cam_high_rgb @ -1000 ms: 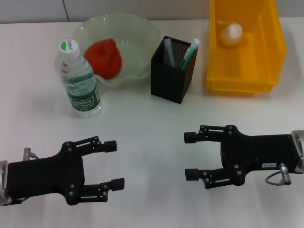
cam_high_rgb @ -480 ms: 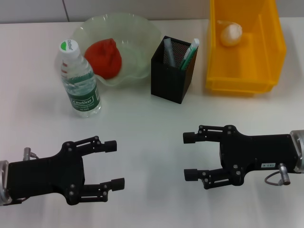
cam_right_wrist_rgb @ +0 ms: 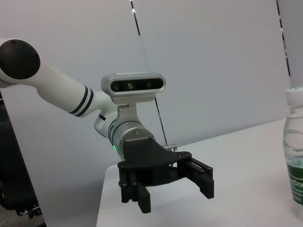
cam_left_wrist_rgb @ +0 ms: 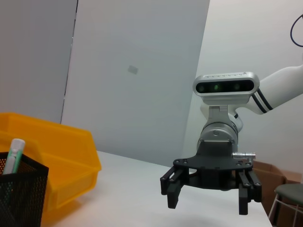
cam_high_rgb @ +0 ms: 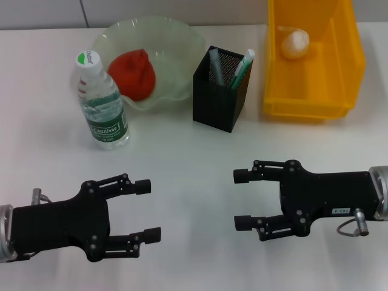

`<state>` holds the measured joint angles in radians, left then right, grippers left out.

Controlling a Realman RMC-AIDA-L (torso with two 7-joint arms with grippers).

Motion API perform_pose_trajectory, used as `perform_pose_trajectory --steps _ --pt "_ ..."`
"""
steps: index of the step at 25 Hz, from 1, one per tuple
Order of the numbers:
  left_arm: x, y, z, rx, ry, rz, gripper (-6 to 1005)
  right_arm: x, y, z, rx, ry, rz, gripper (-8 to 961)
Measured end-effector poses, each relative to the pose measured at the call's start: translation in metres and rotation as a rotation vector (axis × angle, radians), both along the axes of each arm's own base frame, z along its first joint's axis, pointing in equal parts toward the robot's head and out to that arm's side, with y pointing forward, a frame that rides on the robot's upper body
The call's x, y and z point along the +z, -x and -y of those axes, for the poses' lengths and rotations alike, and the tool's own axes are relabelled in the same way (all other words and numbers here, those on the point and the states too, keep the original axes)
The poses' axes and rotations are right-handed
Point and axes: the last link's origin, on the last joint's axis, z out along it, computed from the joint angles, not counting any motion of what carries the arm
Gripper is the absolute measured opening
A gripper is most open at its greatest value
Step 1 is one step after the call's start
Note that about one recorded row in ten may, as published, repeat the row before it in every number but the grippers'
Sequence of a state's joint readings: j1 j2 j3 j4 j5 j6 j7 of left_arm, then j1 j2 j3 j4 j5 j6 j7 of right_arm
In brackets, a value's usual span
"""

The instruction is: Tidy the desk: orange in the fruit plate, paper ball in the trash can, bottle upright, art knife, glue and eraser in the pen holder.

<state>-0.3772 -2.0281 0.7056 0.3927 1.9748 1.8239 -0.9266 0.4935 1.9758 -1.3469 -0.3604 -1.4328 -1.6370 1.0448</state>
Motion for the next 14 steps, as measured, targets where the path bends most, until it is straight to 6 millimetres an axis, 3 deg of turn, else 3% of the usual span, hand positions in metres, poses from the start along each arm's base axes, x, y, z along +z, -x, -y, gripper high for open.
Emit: perform_pose_trajectory --steps 14 --pt "-0.0012 -0.0009 -0.0002 0.001 0.003 0.002 834 0.0000 0.0021 -0.0020 0.008 0.000 0.000 829"
